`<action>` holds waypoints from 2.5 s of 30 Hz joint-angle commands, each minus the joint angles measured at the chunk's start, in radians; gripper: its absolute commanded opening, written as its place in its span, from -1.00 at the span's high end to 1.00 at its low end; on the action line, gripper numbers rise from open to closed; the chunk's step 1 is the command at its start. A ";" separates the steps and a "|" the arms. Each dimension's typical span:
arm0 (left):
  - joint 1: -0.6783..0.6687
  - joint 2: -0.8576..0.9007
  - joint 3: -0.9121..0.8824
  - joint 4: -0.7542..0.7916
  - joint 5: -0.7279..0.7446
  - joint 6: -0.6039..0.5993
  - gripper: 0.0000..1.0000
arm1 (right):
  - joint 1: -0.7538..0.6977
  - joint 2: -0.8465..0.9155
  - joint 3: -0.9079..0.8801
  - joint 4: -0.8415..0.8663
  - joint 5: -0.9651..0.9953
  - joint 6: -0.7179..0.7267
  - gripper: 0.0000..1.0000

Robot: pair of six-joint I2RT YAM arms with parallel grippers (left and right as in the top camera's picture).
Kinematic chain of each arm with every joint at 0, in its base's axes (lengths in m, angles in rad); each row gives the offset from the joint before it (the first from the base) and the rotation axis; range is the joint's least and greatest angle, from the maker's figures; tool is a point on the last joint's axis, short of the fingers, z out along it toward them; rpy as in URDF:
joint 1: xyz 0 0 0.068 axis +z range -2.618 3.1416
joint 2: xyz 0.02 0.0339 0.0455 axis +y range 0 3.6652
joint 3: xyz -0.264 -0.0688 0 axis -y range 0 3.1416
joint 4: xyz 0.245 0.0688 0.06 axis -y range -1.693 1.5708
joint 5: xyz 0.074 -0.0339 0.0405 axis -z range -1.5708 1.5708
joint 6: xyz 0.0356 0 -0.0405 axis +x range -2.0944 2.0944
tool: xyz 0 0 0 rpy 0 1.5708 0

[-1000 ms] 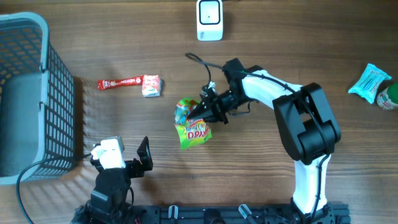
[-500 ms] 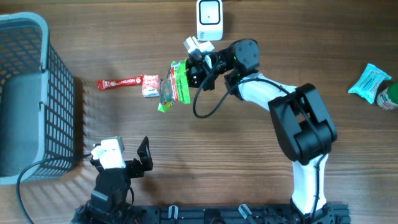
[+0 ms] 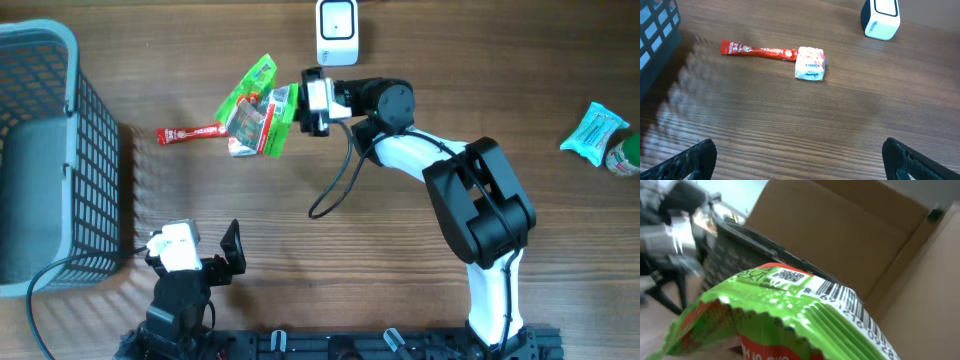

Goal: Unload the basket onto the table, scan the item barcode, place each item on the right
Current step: 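Lift the Haribo bag and hold its barcode under the scanner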

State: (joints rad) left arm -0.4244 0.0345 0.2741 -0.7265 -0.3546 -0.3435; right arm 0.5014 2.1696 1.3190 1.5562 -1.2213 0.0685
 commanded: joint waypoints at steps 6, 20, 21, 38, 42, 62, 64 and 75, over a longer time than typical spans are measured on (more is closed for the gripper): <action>-0.003 -0.005 -0.005 0.003 -0.013 -0.002 -1.00 | -0.004 -0.008 0.013 0.072 0.027 -0.461 0.91; -0.003 -0.005 -0.005 0.002 -0.013 -0.002 -1.00 | -0.003 -0.008 0.012 -0.801 -0.191 0.544 0.91; -0.003 -0.005 -0.005 0.002 -0.013 -0.002 -1.00 | -0.003 -0.008 0.012 -0.876 -0.191 0.616 0.91; -0.003 -0.005 -0.005 0.003 -0.013 -0.002 -1.00 | -0.057 -0.008 0.284 -1.379 0.539 1.402 0.91; -0.003 -0.005 -0.005 0.002 -0.013 -0.002 -1.00 | -0.057 -0.006 0.462 -1.558 0.791 1.360 0.91; -0.003 -0.005 -0.005 0.002 -0.013 -0.002 -1.00 | -0.165 0.348 0.662 -1.199 0.903 1.722 0.91; -0.003 -0.005 -0.005 0.002 -0.013 -0.002 -1.00 | -0.166 0.364 0.685 -1.184 0.880 1.743 0.91; -0.003 -0.005 -0.005 0.003 -0.013 -0.002 -1.00 | -0.165 0.376 0.685 -1.183 0.756 1.767 0.91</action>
State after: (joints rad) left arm -0.4244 0.0345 0.2741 -0.7265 -0.3546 -0.3435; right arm 0.3347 2.5320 1.9766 0.3851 -0.4080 1.8469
